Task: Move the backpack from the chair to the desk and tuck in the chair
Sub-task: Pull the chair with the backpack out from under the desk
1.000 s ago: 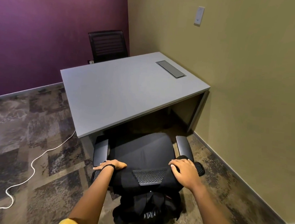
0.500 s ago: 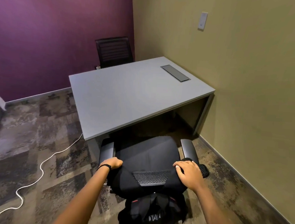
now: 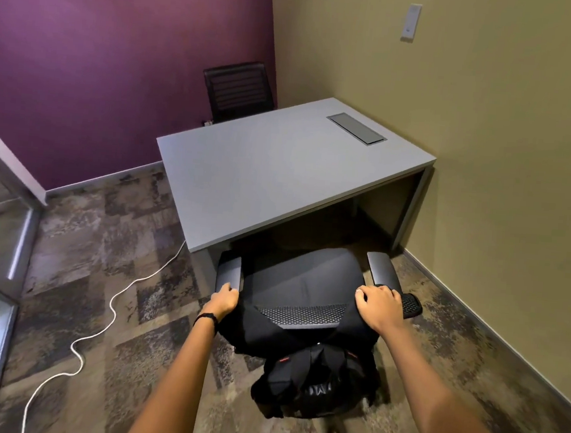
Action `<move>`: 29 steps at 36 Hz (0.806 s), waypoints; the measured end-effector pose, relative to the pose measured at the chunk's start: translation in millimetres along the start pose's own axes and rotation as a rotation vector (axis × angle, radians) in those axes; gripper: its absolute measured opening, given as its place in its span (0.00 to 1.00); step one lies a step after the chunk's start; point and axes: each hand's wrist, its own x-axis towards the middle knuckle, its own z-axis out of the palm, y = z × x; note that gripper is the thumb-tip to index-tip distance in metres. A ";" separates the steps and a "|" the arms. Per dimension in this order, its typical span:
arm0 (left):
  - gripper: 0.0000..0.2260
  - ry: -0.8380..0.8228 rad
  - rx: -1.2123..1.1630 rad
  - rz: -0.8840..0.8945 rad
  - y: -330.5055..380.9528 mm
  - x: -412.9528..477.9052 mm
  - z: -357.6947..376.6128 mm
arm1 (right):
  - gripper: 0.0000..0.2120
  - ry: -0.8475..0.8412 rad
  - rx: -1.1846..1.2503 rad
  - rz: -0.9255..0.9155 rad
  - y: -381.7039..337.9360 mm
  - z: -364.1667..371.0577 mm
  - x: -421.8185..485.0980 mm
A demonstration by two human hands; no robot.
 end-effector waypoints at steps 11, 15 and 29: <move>0.22 0.141 -0.303 0.001 -10.4 -34.0 9.3 | 0.16 0.070 0.033 0.005 -1.1 -0.1 -2.5; 0.22 0.158 -0.323 -0.003 -7.1 -38.8 8.9 | 0.16 0.080 0.029 -0.001 0.5 2.0 -1.5; 0.23 0.273 -0.321 0.043 -12.9 -52.1 22.5 | 0.20 -0.134 0.039 -0.234 23.7 1.1 5.1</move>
